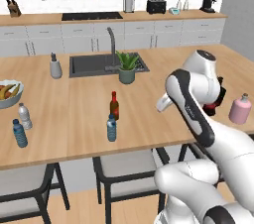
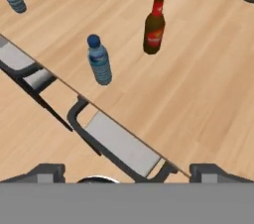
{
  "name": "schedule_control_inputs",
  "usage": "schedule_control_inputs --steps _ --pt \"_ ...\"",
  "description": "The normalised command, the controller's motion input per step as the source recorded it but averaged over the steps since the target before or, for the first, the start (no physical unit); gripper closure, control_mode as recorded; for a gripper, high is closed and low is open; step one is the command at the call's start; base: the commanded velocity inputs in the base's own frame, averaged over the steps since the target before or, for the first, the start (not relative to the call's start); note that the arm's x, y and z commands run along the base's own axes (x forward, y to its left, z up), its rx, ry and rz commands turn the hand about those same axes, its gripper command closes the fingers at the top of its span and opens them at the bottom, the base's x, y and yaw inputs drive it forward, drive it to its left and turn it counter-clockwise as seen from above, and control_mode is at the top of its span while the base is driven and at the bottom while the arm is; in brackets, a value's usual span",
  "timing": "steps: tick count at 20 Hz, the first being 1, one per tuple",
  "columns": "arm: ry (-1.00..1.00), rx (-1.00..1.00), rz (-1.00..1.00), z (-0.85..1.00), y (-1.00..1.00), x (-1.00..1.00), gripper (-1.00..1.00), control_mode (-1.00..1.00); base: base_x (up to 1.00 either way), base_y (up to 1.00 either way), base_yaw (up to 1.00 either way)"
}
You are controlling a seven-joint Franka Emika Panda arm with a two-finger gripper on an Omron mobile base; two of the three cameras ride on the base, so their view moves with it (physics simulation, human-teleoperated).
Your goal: Move the plastic bottles in the middle to the plastics group, and the glass bottles in the middle to the glass group.
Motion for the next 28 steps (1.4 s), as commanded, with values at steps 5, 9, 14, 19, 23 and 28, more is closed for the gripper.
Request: schedule_control_inputs --steps 5,9,14,19,23,28 --pt "-0.06 -0.08 0.03 0.0 1.0 -0.03 -1.0 -1.0 0.0 0.0 0.0" --pt "-0.05 -0.1 -0.09 0.0 1.0 0.12 -1.0 -1.0 0.0 0.0 0.0" --pt "0.01 -0.11 -0.2 -0.03 0.91 0.25 -1.0 -1.0 0.0 0.0 0.0" --pt "0.06 -0.01 -0.03 -0.38 0.16 0.43 -1.0 -1.0 0.0 0.0 0.0" --pt "0.05 0.0 -0.02 -0.43 0.09 0.78 -1.0 -1.0 0.0 0.0 0.0" --pt "0.04 0.0 -0.03 -0.38 0.14 0.51 -1.0 -1.0 0.0 0.0 0.0"
